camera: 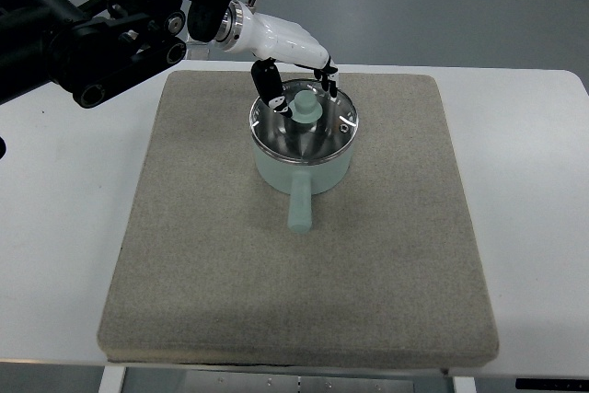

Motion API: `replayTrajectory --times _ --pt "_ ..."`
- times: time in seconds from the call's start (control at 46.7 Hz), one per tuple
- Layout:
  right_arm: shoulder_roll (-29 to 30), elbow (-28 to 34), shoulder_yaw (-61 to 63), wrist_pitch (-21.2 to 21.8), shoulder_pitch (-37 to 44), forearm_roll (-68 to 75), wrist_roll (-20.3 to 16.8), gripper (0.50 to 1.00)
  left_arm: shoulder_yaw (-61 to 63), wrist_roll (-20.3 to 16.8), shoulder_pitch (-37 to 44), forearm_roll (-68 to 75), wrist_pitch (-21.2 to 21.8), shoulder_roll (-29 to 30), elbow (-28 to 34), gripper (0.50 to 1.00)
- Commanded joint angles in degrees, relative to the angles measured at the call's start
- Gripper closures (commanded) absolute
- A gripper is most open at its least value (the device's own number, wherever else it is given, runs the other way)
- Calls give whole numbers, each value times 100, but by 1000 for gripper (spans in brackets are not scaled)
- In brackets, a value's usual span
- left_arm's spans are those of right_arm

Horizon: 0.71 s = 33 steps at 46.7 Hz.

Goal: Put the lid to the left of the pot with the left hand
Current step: 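Close the left hand fingers around the lid knob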

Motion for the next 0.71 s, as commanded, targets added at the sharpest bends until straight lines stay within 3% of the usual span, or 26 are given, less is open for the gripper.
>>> replayTrajectory --times 0.0,0.15,0.214,0.471,0.685 --pt "0 0 0 0 0 0 -4 579 11 0 17 5 -2 -1 0 716" --pt "0 0 0 0 0 0 -4 579 11 0 25 14 -2 -1 0 724" --pt "0 0 0 0 0 0 -4 579 19 0 34 14 -11 -1 0 791" --pt "0 0 0 0 0 0 4 579 19 0 8 14 -11 -1 0 840" --pt "0 0 0 0 0 0 -4 579 19 0 17 66 -11 -1 0 947"
